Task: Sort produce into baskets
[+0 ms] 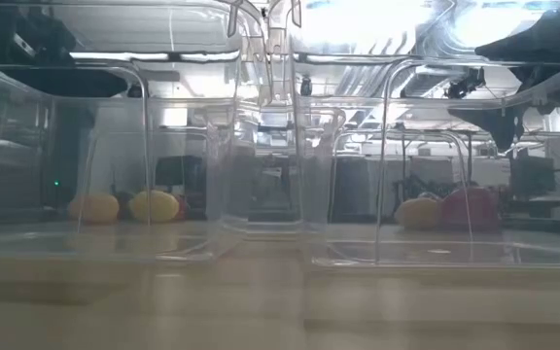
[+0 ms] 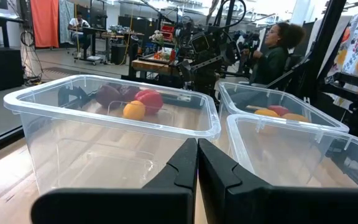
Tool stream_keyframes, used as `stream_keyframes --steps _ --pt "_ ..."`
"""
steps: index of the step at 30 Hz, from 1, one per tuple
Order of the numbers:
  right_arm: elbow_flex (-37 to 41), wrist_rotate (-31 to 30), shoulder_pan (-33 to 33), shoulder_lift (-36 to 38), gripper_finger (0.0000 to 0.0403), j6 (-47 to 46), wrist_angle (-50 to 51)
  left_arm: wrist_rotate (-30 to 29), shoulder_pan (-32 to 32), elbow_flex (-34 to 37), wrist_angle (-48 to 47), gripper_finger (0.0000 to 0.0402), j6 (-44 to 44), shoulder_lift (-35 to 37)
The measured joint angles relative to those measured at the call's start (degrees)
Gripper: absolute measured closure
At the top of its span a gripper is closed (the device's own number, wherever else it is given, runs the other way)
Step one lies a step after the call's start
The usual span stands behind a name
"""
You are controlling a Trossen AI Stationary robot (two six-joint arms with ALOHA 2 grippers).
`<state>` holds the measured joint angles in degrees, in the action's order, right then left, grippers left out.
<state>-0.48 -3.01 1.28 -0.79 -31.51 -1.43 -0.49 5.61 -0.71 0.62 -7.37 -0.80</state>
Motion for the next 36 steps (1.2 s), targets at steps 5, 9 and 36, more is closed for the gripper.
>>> stream_keyframes --steps 5,9,36 --pt "0.0 0.0 0.0 0.0 0.0011 0.0 0.0 0.0 0.0 0.0 0.0 0.0402 0.0 0.0" --pt "0.0 0.0 0.0 0.0 0.0011 0.0 0.0 0.0 0.0 0.0 0.0 0.0402 0.0 0.0" --pt "0.0 0.0 0.0 0.0 0.0011 0.0 0.0 -16.9 0.0 -3.9 26.1 0.0402 -29.9 -8.7"
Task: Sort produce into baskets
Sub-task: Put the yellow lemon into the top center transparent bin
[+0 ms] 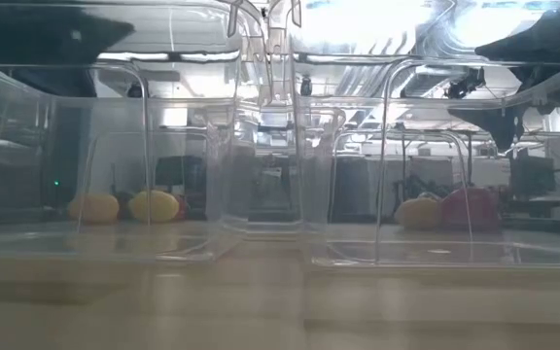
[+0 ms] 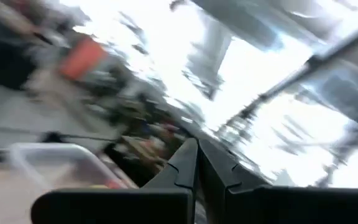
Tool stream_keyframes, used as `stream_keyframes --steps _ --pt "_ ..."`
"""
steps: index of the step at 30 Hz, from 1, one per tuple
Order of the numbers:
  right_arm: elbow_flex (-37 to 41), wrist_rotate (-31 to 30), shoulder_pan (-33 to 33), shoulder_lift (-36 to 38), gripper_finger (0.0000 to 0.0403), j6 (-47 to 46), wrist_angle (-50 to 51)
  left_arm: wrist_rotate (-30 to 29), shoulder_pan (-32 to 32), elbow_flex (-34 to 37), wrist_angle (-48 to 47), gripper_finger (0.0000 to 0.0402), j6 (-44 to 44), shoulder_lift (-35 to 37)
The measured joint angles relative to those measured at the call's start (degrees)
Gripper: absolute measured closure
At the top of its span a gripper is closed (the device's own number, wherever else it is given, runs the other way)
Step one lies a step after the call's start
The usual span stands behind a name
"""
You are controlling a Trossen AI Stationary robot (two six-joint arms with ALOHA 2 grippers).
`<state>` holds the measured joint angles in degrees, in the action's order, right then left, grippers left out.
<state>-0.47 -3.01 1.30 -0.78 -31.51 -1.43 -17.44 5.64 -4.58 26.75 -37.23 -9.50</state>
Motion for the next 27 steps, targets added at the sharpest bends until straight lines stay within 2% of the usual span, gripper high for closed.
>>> stream_keyframes --steps 3,5,8,11,14,17,20,23,27 --pt "0.0 0.0 0.0 0.0 0.0011 0.0 0.0 -2.8 0.0 -8.8 -5.4 0.0402 2.7 -9.9" --pt "0.0 0.0 0.0 0.0 0.0011 0.0 0.0 -4.1 0.3 -16.6 -15.3 0.0402 5.6 -18.6" --pt "0.0 0.0 0.0 0.0 0.0011 0.0 0.0 -5.7 3.7 -31.0 -41.0 0.0402 8.1 -30.5" --pt "0.0 0.0 0.0 0.0 0.0011 0.0 0.0 -6.6 9.7 -44.4 -69.0 0.0402 -2.4 -40.7" --pt "0.0 0.0 0.0 0.0 0.0011 0.0 0.0 -3.6 15.7 -50.7 -89.3 0.0402 -6.0 -48.1" --pt "0.0 0.0 0.0 0.0 0.0011 0.0 0.0 -2.7 19.7 -50.6 -93.1 0.0402 -6.2 -51.4" --pt "0.0 0.0 0.0 0.0 0.0011 0.0 0.0 3.1 22.5 -48.6 -90.6 0.0402 -5.2 -52.9" --pt "0.0 0.0 0.0 0.0 0.0011 0.0 0.0 5.0 24.5 -46.3 -89.8 0.0399 -4.2 -53.5" --pt "0.0 0.0 0.0 0.0 0.0011 0.0 0.0 7.9 27.3 -43.6 -90.0 0.0375 -3.4 -53.5"
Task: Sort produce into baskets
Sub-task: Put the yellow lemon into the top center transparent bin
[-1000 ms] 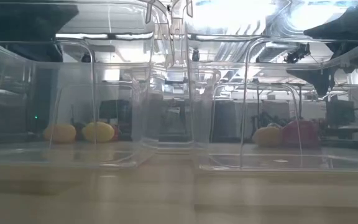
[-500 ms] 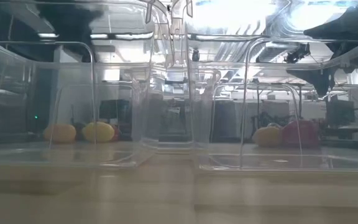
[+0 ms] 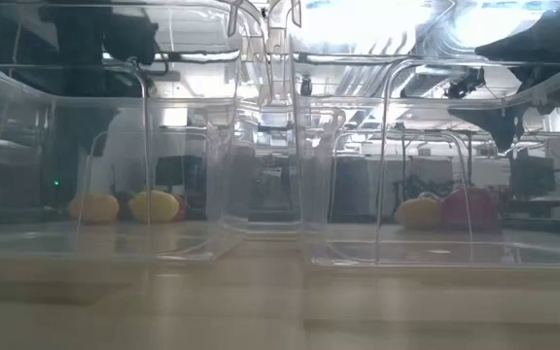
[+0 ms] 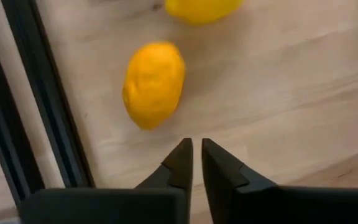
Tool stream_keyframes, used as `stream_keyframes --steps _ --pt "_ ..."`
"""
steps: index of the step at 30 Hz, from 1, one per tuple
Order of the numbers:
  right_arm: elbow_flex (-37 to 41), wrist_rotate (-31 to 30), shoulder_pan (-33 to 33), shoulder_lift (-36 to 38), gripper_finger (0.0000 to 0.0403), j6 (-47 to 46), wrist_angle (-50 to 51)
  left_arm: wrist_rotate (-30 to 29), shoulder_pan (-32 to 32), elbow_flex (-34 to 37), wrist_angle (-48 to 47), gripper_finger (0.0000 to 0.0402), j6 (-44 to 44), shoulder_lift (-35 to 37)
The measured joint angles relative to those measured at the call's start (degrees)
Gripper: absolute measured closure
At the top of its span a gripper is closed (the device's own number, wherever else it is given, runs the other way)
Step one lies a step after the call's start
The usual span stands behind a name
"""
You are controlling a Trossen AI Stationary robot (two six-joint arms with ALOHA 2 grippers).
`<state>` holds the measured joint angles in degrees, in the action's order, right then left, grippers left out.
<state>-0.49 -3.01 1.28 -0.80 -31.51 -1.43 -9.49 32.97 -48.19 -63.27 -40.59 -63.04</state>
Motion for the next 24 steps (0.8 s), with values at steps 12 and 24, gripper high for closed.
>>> stream_keyframes --steps 12,24 --pt "0.0 0.0 0.0 0.0 0.0011 0.0 0.0 3.8 7.2 0.4 0.6 0.0199 7.6 -0.4" --pt "0.0 0.0 0.0 0.0 0.0011 0.0 0.0 3.8 13.0 0.4 7.1 0.0081 16.7 -11.7"
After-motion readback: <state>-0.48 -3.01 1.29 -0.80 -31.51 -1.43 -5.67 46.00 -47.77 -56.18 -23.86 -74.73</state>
